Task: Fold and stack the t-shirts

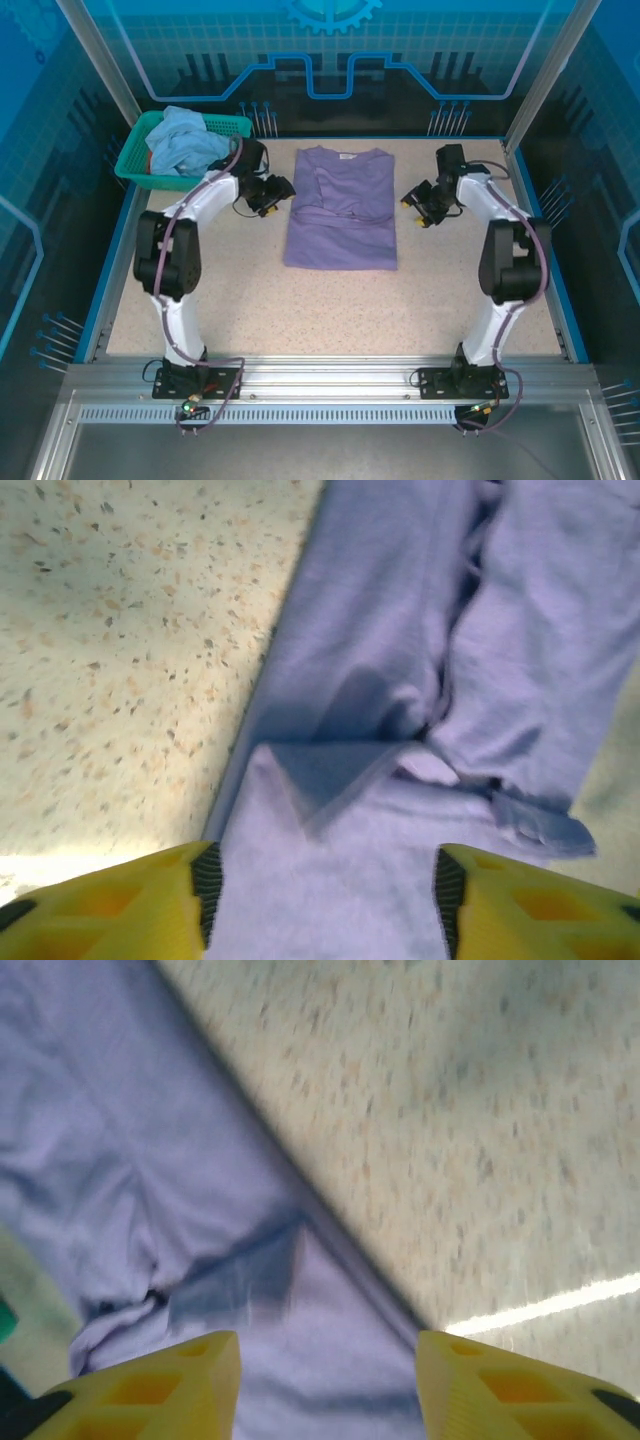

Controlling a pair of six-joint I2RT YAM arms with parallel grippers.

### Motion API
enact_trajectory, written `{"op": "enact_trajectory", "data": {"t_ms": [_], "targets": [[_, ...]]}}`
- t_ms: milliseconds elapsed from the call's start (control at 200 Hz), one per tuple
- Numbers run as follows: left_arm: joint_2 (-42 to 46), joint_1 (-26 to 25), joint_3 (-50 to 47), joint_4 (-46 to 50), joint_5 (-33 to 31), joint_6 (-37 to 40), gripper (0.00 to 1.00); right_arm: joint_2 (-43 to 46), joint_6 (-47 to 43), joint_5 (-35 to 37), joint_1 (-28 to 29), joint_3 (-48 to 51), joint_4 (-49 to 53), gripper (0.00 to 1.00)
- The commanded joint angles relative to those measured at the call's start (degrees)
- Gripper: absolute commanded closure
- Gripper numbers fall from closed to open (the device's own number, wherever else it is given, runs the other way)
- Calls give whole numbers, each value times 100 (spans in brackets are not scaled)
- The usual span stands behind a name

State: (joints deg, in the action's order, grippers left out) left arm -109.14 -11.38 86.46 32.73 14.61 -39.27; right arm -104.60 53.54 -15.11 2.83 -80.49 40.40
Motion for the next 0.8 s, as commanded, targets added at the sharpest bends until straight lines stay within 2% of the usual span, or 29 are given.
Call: {"op": "enact_trajectory", "data": {"t_ms": [0, 120, 255, 425, 555, 635, 795], "targets": [[1085, -446, -851, -408, -174, -134, 52, 957, -251, -465, 514, 998, -619, 61], [1509, -1101, -1495, -697, -277, -195, 63, 1462, -188, -479, 1093, 1918, -1120, 76], [1188, -1527, -1748, -1030, -254, -253, 69, 1273, -73, -551, 1490, 2187, -1458, 82], [417, -1529, -1741, -1144, -418, 29, 70, 630, -178, -312, 1594, 2003, -1374, 84], [-45, -1420, -1928, -1069, -353, 115, 68, 303, -149, -396, 1452, 2363, -1448, 84], [45, -1429, -2270, -1213, -276, 32, 66, 261, -267, -547, 1382, 2664, -1550, 87], [425, -1437, -3192, -1414, -389, -34, 66, 483, -286, -240, 1400, 3102, -1366, 84]]}}
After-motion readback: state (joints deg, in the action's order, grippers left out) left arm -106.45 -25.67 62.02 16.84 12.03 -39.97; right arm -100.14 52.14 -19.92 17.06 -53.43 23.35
